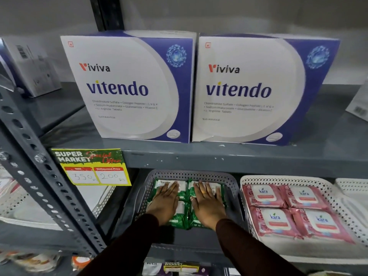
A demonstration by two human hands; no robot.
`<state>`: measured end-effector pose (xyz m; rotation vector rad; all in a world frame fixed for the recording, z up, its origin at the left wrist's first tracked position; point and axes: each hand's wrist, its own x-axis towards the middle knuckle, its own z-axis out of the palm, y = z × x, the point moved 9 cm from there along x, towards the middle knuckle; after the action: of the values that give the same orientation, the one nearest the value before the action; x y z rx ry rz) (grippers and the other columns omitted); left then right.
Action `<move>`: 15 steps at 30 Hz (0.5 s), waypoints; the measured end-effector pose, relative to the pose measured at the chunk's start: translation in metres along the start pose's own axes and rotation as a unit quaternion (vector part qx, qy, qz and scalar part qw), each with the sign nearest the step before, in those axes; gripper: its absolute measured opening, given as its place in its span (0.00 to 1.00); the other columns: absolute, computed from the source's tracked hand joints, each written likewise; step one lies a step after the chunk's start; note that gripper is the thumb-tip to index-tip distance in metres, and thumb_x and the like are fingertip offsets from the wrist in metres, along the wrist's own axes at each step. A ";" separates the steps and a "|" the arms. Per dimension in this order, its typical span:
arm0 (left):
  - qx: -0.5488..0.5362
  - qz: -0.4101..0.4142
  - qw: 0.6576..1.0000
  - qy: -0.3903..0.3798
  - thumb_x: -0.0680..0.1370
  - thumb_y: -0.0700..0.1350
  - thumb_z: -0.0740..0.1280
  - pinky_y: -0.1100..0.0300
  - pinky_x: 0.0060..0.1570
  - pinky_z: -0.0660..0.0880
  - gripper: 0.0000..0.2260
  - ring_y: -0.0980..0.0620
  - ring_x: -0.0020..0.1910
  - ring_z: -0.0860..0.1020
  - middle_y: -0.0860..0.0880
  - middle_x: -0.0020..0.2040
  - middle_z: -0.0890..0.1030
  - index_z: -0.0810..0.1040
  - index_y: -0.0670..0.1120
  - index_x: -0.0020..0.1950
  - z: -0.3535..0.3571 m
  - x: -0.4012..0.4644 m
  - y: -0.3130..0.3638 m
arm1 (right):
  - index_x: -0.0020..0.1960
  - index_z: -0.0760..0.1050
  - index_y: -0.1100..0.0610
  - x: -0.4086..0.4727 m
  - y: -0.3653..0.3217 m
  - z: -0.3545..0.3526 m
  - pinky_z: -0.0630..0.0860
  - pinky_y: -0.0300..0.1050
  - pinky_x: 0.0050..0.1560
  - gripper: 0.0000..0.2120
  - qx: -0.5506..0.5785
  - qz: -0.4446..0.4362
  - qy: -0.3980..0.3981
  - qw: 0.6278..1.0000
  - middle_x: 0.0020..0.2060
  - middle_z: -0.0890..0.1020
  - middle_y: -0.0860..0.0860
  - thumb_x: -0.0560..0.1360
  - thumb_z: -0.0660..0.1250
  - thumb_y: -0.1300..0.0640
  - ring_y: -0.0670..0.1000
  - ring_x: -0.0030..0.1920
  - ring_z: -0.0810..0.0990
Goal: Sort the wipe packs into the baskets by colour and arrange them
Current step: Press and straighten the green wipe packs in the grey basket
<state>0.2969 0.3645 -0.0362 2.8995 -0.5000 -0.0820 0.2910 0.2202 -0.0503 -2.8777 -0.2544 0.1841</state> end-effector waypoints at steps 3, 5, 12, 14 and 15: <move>-0.003 -0.008 1.000 -0.004 0.85 0.49 0.47 0.53 0.77 0.41 0.24 0.50 0.78 0.42 0.47 0.80 0.46 0.45 0.44 0.79 -0.002 -0.002 0.001 | 0.82 0.41 0.51 -0.002 -0.003 -0.007 0.33 0.59 0.78 0.29 0.022 -0.008 -0.028 0.999 0.82 0.42 0.50 0.84 0.43 0.43 0.52 0.81 0.36; -0.019 -0.022 1.000 0.006 0.85 0.50 0.47 0.53 0.76 0.39 0.25 0.52 0.76 0.38 0.46 0.80 0.42 0.41 0.44 0.78 -0.007 -0.005 0.007 | 0.82 0.42 0.54 -0.008 -0.001 -0.021 0.36 0.56 0.80 0.29 0.066 -0.019 -0.019 0.997 0.82 0.43 0.53 0.85 0.45 0.46 0.54 0.81 0.38; -0.095 0.077 0.983 0.139 0.84 0.47 0.54 0.53 0.77 0.47 0.25 0.47 0.78 0.48 0.43 0.79 0.52 0.50 0.41 0.79 -0.036 0.001 0.146 | 0.80 0.55 0.58 -0.074 0.071 -0.097 0.44 0.52 0.80 0.25 0.134 -0.069 0.198 0.969 0.81 0.55 0.56 0.85 0.51 0.52 0.56 0.81 0.47; -0.094 0.122 0.976 0.153 0.84 0.45 0.55 0.51 0.77 0.49 0.24 0.45 0.78 0.51 0.41 0.79 0.55 0.53 0.40 0.78 -0.032 0.007 0.201 | 0.80 0.57 0.57 -0.094 0.111 -0.109 0.42 0.49 0.79 0.24 0.127 -0.057 0.218 0.966 0.81 0.56 0.56 0.85 0.53 0.53 0.57 0.81 0.49; -0.093 0.134 0.975 0.153 0.84 0.45 0.56 0.51 0.78 0.49 0.25 0.45 0.78 0.51 0.41 0.79 0.55 0.53 0.40 0.78 -0.026 0.012 0.225 | 0.80 0.57 0.57 -0.103 0.133 -0.114 0.42 0.49 0.79 0.24 0.115 -0.046 0.222 0.967 0.81 0.56 0.56 0.85 0.53 0.53 0.57 0.81 0.49</move>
<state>0.2368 0.1575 0.0352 2.5699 -0.7709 0.3344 0.2274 0.0475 0.0358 -2.5790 -0.2576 -0.4181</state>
